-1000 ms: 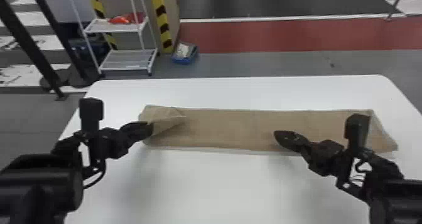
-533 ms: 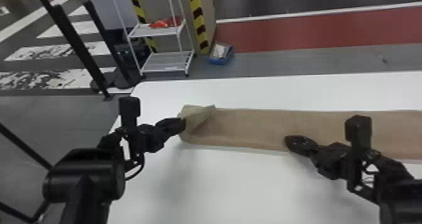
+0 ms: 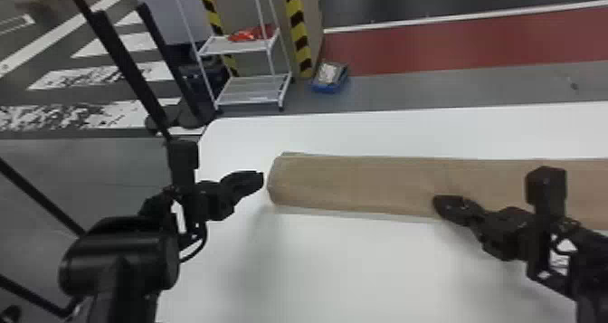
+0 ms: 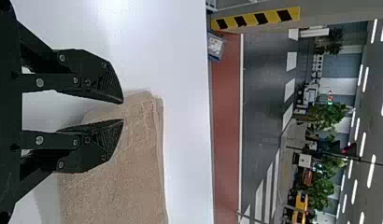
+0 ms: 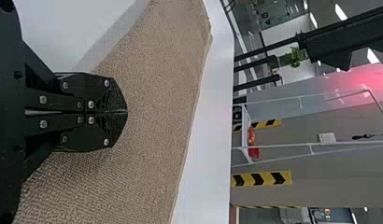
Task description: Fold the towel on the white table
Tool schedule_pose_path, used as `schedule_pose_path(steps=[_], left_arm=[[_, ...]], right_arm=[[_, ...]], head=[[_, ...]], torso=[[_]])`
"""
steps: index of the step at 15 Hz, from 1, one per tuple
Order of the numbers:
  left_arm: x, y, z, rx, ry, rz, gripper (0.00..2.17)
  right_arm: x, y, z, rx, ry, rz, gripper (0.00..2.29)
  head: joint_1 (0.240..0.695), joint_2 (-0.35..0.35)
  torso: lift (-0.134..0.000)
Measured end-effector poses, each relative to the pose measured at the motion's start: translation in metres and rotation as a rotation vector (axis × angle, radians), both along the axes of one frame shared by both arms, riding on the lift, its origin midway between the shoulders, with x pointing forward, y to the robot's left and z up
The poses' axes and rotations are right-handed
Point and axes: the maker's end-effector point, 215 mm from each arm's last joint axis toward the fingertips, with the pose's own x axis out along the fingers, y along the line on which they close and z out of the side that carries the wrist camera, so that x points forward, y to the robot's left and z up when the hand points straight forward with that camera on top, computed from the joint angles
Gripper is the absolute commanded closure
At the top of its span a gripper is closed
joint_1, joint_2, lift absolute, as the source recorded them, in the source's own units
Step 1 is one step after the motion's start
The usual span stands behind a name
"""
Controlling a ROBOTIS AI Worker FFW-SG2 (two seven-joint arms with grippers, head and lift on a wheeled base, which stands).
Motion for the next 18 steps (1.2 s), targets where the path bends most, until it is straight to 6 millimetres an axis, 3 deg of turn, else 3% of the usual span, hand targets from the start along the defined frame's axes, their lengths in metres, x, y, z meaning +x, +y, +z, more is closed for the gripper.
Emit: schedule_pose_path(steps=[3, 5, 6, 8, 10, 11, 13, 15, 18], left_arm=[[-0.007, -0.007, 0.005, 0.008, -0.001, -0.007, 0.87], [-0.006, -0.004, -0.006, 0.011, 0.023, 0.002, 0.85], [-0.007, -0.004, -0.015, -0.007, 0.04, -0.004, 0.64], [-0.008, -0.008, -0.028, -0.057, 0.072, -0.015, 0.46], [-0.009, -0.008, -0.043, -0.086, 0.12, -0.004, 0.46], [-0.01, -0.007, -0.048, -0.078, 0.134, 0.003, 0.61], [-0.01, -0.003, -0.054, -0.057, 0.146, 0.011, 0.7], [-0.009, -0.002, -0.053, -0.056, 0.13, 0.004, 0.71], [-0.011, -0.018, -0.04, -0.149, 0.094, -0.068, 0.71]], right_arm=[[0.0, -0.006, -0.004, 0.001, 0.007, -0.012, 1.9], [0.0, -0.007, -0.004, 0.003, 0.009, -0.015, 1.9], [0.0, -0.009, -0.005, 0.003, 0.01, -0.018, 1.9], [0.0, -0.012, -0.007, 0.001, 0.014, -0.022, 1.9], [0.0, -0.013, -0.008, -0.001, 0.015, -0.023, 1.9], [-0.001, -0.013, -0.008, -0.001, 0.015, -0.023, 1.9], [-0.002, -0.012, -0.009, 0.002, 0.018, -0.022, 1.9], [-0.003, -0.012, -0.01, 0.004, 0.02, -0.021, 1.9], [-0.003, -0.011, -0.01, 0.003, 0.021, -0.021, 1.9]], head=[[0.695, 0.261], [0.695, 0.262], [0.695, 0.262], [0.695, 0.256], [0.695, 0.253], [0.695, 0.254], [0.695, 0.26], [0.695, 0.262], [0.695, 0.249]], torso=[[-0.123], [-0.123], [-0.123], [-0.123], [-0.123], [-0.123], [-0.123], [-0.123], [-0.123]])
